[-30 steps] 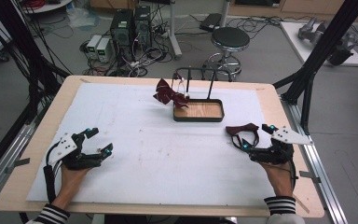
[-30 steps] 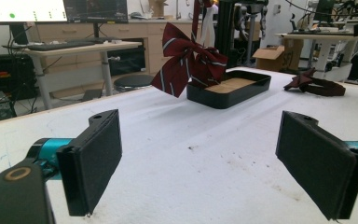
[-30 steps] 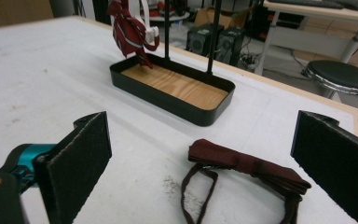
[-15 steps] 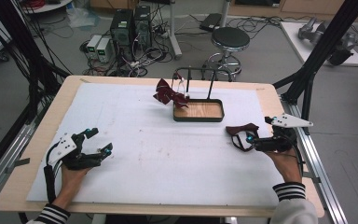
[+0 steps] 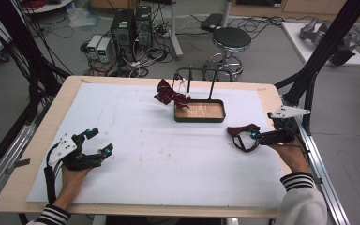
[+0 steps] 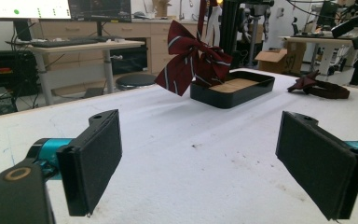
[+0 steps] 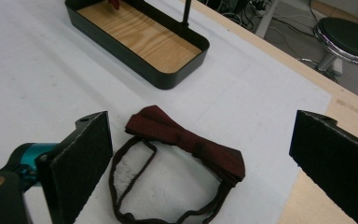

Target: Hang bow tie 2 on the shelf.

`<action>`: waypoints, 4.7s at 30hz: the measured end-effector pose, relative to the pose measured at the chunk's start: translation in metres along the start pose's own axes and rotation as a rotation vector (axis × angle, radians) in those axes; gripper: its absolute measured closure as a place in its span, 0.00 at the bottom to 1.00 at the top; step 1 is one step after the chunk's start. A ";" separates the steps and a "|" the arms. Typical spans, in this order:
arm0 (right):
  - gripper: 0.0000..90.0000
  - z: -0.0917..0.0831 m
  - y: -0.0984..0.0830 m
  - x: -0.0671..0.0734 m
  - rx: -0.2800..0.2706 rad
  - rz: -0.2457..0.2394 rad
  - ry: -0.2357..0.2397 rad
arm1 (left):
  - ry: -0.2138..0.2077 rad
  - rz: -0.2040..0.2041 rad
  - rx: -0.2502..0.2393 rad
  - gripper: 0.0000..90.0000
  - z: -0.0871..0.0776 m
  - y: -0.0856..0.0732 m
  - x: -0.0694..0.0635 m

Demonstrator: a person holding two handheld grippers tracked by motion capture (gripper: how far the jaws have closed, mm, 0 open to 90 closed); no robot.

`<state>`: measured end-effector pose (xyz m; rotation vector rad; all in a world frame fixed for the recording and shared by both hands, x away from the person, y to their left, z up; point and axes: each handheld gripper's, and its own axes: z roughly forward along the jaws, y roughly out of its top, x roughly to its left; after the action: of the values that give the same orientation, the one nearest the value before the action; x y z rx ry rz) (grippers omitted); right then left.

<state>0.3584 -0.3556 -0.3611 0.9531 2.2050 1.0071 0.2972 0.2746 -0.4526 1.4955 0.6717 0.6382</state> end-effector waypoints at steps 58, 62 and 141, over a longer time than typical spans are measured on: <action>0.32 0.063 -0.007 -0.026 0.383 -0.101 -0.009 | -0.005 0.003 -0.001 0.16 0.000 0.000 0.000; 0.36 0.067 -0.009 -0.026 0.414 -0.121 0.004 | -0.004 0.001 -0.001 0.16 0.000 0.000 0.000; 0.93 0.041 0.009 -0.001 0.087 -0.071 0.039 | 0.009 0.018 0.000 0.17 0.000 0.000 -0.002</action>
<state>0.3909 -0.3347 -0.3771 0.8926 2.3149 0.9112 0.2957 0.2730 -0.4528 1.5004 0.6658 0.6596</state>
